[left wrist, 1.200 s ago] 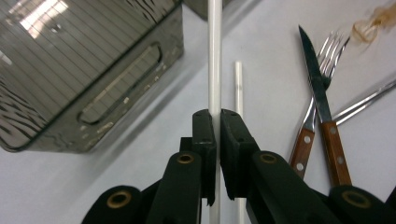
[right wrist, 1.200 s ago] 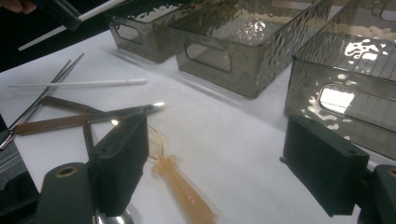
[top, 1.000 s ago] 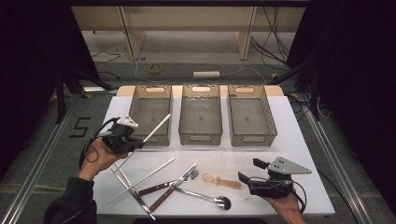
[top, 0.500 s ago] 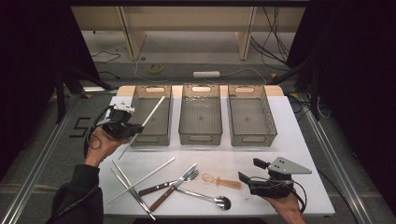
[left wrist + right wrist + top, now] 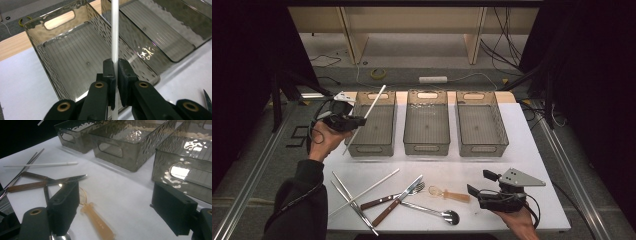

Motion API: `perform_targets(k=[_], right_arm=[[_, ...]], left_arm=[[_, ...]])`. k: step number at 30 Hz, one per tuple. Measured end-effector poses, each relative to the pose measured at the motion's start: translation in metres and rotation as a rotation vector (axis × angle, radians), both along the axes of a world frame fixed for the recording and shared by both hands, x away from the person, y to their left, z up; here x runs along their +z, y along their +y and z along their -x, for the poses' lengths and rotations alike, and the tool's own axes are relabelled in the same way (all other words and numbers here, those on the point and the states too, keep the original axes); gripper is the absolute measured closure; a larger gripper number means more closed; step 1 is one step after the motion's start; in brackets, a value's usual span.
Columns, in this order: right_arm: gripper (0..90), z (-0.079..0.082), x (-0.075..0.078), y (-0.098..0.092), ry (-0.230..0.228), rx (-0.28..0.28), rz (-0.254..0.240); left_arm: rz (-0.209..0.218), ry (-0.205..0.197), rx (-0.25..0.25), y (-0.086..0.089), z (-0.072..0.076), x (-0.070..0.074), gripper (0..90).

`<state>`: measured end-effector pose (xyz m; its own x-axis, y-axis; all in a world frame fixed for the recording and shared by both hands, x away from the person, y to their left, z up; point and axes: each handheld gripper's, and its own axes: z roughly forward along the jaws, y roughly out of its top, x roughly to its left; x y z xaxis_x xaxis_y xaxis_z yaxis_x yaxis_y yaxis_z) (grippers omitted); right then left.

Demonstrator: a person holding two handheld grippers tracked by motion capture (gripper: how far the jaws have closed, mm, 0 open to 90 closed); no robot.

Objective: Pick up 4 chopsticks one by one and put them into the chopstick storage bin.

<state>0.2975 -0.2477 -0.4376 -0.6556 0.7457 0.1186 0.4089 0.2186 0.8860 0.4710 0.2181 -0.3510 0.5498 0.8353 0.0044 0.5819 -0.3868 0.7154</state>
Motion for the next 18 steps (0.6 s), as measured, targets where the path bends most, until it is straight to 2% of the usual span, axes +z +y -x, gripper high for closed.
perform_targets(k=[10,16,18], right_arm=[[23.3,-0.001,-0.001,0.001,0.004,0.005,0.001],[23.3,-0.001,-0.002,0.002,0.01,0.011,0.003],[23.3,-0.001,-0.002,0.002,0.011,0.012,0.003]], left_arm=[[0.016,-0.055,0.042,-0.001,-0.023,0.004,84.7],[0.031,-0.047,0.059,-0.001,-0.038,0.002,84.7],[0.025,-0.048,0.059,-0.003,-0.04,0.002,84.7]])
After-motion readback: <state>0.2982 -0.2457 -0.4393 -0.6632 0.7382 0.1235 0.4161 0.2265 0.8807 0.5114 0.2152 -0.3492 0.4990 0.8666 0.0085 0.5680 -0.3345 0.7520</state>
